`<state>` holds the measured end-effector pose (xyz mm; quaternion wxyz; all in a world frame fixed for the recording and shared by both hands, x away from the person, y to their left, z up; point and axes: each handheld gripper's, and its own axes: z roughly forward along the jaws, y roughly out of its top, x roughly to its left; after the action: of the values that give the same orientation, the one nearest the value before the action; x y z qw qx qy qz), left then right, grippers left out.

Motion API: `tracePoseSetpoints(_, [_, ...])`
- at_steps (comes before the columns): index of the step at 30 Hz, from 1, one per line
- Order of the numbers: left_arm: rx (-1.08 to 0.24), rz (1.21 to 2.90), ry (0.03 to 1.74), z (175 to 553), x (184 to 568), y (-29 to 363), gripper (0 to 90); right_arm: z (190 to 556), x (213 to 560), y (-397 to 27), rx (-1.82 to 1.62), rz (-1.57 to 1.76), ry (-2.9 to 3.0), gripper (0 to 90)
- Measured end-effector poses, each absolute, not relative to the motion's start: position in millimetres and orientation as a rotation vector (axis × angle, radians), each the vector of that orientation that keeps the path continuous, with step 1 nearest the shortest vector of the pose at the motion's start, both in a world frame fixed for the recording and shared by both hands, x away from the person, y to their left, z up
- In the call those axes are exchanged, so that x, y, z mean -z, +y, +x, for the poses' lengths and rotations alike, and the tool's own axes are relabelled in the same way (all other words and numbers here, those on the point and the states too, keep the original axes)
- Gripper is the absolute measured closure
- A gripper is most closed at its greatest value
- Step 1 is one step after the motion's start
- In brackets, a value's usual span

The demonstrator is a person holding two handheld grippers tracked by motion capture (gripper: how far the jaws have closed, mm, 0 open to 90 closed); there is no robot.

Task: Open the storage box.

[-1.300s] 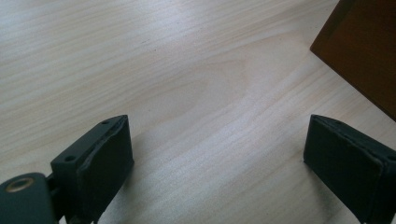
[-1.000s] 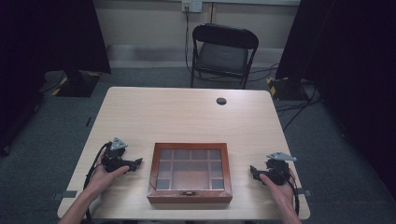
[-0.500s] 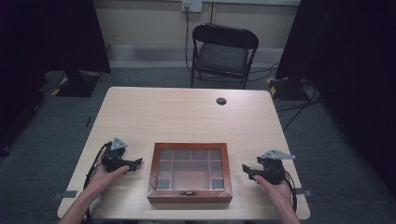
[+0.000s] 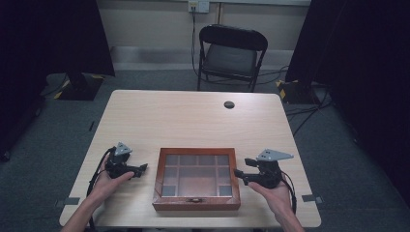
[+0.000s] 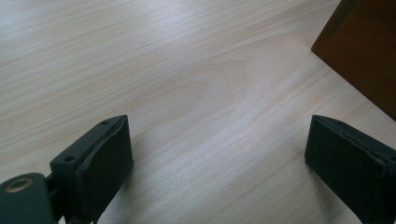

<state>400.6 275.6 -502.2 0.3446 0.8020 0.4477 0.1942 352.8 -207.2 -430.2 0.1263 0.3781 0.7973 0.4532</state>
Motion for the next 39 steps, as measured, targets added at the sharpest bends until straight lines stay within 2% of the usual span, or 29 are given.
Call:
tracePoseSetpoints(6, [-0.506,2.082,1.165,400,502,276,6.8,353,416,-183,-1.393,0.957,2.410,40.7])
tracePoseSetpoints(11, [-0.506,2.081,1.165,400,502,275,6.9,354,408,-160,-1.471,0.864,2.500,50.7])
tracePoseSetpoints(25, [-0.506,2.084,1.165,400,502,276,6.9,336,426,-118,-1.500,0.640,2.796,74.1])
tracePoseSetpoints(39, [-0.506,2.084,1.164,400,502,276,6.9,327,441,-94,-1.418,0.500,2.904,79.3])
